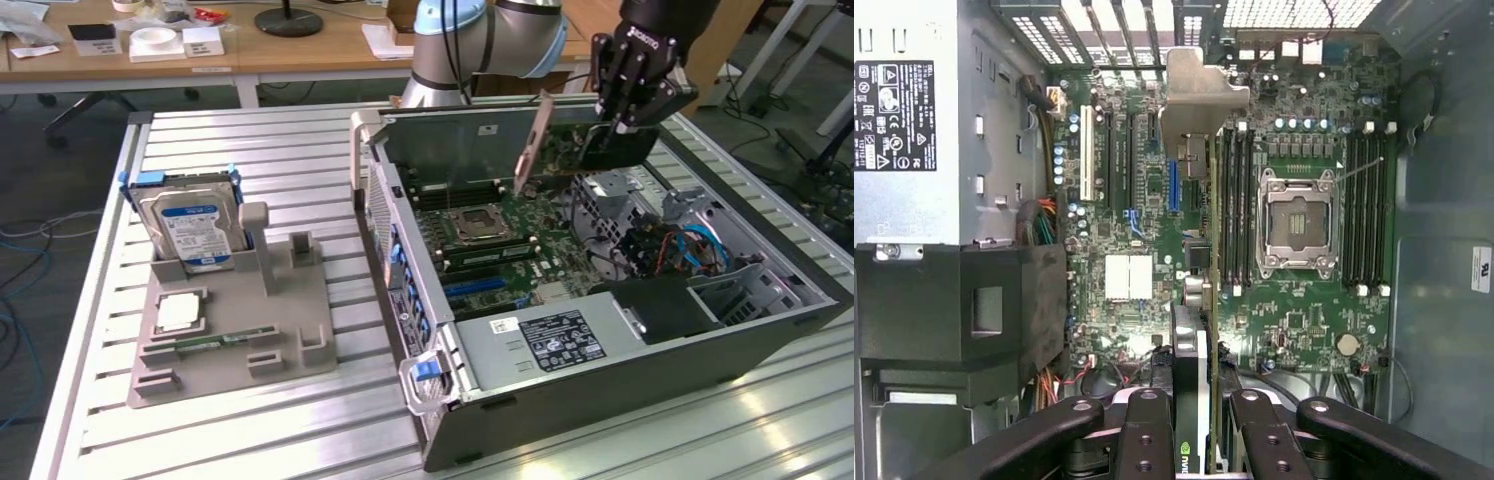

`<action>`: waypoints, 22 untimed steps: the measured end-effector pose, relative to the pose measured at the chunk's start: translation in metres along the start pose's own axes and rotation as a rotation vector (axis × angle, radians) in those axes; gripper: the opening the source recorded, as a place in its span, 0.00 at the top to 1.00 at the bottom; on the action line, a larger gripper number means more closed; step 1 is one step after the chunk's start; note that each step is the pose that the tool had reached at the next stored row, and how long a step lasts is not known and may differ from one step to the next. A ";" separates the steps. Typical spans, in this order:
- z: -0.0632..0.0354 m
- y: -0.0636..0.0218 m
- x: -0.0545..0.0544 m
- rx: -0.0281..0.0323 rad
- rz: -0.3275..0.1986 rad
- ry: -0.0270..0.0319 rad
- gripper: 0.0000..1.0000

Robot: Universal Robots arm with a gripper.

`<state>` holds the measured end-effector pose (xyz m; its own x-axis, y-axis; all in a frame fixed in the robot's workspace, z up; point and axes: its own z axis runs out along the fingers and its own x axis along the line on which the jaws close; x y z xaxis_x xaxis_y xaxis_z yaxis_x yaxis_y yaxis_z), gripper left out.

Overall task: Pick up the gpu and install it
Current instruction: 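Insert the gpu into the slot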

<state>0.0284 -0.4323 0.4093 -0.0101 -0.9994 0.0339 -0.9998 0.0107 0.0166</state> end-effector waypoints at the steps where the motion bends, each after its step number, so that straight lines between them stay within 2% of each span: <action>1: 0.0001 0.0007 0.000 0.0000 0.000 0.0017 0.73; 5: 0.0004 0.0016 -0.002 0.0002 -0.001 0.0046 0.73; 16: 0.0006 0.0016 -0.002 0.0002 -0.001 0.0045 0.73; 22: 0.0092 0.0028 -0.002 0.0027 -0.003 0.0034 0.73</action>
<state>0.0255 -0.4308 0.4001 -0.0072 -0.9993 0.0372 -0.9999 0.0077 0.0140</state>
